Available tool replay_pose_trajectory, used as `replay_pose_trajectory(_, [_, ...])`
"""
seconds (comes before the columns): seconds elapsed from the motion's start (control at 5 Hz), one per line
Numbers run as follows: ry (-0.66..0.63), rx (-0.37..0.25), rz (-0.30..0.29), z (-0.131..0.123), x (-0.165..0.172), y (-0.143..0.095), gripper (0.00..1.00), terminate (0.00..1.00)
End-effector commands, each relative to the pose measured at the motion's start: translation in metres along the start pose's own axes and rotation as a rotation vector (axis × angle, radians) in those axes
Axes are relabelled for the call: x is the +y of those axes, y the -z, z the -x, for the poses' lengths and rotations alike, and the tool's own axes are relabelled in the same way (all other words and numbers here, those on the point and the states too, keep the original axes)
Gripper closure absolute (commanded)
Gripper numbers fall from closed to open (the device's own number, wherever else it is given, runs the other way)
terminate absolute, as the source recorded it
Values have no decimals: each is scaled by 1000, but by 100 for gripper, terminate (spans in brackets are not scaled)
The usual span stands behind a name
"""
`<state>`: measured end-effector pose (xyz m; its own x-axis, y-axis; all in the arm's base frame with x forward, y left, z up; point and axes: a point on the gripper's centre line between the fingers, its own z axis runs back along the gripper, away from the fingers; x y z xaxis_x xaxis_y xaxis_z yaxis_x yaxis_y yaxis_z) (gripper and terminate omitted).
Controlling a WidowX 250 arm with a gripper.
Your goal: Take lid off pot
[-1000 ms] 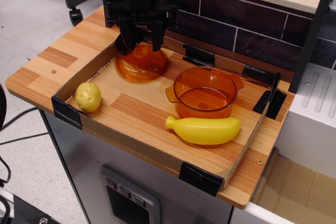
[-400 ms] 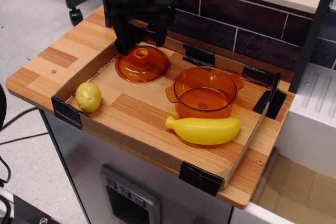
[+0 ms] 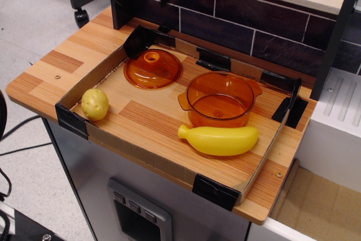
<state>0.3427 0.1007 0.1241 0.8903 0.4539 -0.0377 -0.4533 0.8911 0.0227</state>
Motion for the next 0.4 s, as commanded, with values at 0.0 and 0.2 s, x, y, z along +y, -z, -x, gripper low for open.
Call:
replay_pose_trajectory(0.0, [1, -81, 16, -1, 4, -31, 0, 0])
replay_pose_trajectory(0.2, [1, -81, 16, -1, 4, -31, 0, 100])
